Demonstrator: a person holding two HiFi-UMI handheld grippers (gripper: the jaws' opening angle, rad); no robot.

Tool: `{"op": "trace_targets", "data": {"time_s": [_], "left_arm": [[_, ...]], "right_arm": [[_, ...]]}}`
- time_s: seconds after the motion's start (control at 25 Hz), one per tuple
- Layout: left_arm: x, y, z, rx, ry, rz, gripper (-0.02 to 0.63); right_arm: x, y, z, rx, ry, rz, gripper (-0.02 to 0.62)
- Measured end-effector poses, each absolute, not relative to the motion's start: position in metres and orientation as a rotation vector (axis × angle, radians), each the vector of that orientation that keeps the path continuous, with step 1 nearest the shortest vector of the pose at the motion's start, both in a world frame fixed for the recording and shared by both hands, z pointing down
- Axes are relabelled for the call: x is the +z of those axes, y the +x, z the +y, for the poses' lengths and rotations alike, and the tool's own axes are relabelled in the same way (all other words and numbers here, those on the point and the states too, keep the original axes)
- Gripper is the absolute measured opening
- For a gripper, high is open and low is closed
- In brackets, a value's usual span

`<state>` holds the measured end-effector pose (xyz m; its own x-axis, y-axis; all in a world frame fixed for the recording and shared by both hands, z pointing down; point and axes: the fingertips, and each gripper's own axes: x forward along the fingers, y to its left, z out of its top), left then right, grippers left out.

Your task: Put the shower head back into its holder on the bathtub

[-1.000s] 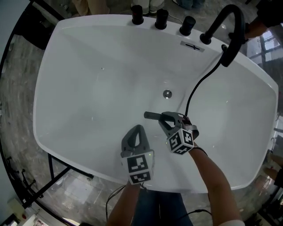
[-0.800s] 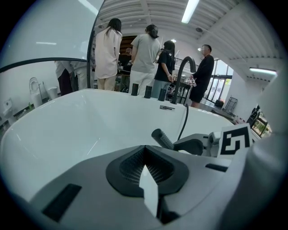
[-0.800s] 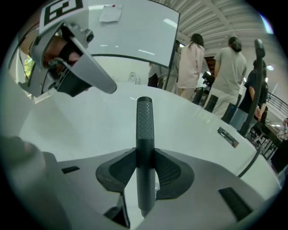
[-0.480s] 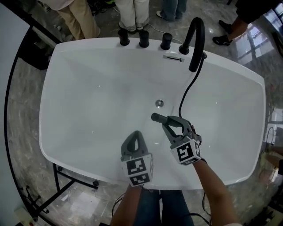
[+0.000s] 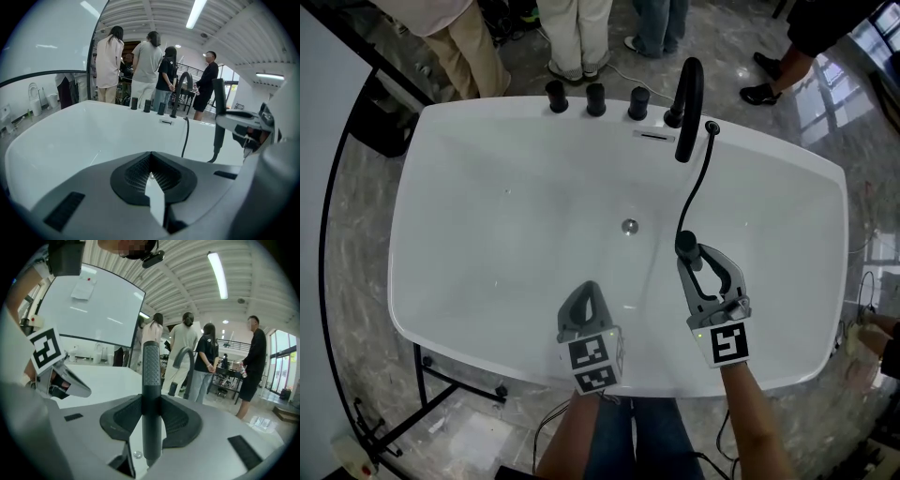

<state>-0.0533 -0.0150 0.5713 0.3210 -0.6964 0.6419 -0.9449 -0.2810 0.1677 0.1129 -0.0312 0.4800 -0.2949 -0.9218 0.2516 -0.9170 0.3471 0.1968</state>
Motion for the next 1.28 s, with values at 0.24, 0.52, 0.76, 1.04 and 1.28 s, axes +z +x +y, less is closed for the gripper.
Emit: {"op": "trace_targets", "data": {"time_s": [0.24, 0.52, 0.76, 1.04, 1.28], "left_arm": [[0.562, -0.041, -0.007, 0.613, 2.086, -1.416, 0.002], [0.555, -0.036, 0.000, 0.602, 2.094, -1.417, 0.002], [0.539, -0.031, -0.002, 0.577, 2.087, -1.399, 0.002], [0.498, -0.015, -0.015, 0.531, 2.155, -1.369, 0.002], [0.447, 0.011, -0.028, 0.440, 2.240, -1.303, 0.002]], "right_arm": [[0.420, 0.146, -0.018, -0.051, 1.825, -2.249, 0.129], [0.372, 0.166, -0.010, -0.122, 1.959, -2.231, 0.129], [0.322, 0.173, -0.014, -0.186, 2.043, -2.226, 0.129], [0.276, 0.175, -0.020, -0.238, 2.100, -2.214, 0.129], [0.243, 0.176, -0.029, -0.256, 2.120, -2.213, 0.129]]}}
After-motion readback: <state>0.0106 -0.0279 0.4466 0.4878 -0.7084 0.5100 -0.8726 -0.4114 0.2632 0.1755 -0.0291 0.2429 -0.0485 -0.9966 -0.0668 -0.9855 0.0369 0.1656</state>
